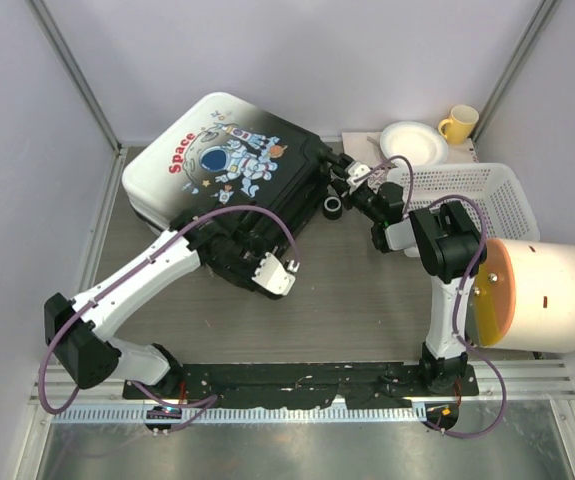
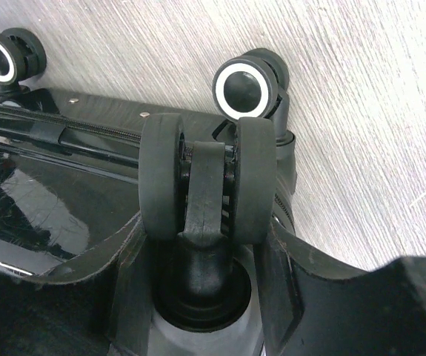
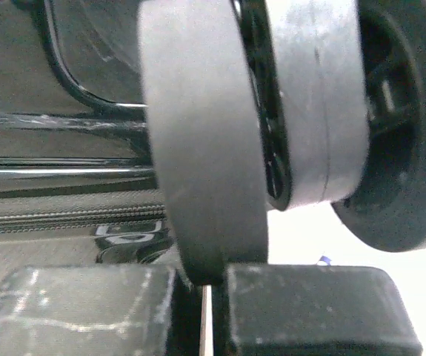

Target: Open, take out, and arrange the luggage

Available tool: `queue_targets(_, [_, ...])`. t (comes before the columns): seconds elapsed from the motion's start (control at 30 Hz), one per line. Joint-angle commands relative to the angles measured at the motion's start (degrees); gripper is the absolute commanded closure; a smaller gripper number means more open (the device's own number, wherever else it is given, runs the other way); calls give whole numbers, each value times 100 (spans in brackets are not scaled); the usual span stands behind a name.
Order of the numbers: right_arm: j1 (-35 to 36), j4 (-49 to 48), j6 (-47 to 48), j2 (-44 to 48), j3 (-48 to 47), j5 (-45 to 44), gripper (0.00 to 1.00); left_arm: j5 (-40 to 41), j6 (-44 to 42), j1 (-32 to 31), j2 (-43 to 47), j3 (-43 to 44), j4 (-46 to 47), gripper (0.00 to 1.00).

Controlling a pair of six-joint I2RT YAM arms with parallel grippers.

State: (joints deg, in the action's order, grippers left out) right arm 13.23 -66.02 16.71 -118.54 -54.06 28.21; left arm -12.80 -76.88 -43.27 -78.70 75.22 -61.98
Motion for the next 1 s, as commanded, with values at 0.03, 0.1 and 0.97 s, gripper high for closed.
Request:
queue_targets(0.03, [-409, -1939, 342, -765, -815, -800, 99, 111, 59, 125, 65, -385, -2169, 100])
queue_targets(0.1, [-418, -2502, 263, -1258, -1209, -650, 99, 128, -2, 134, 82, -420, -2196, 100])
queue_targets(0.97, [-269, -1898, -915, 444, -11, 211, 43, 357, 68, 187, 776, -886, -2372, 100])
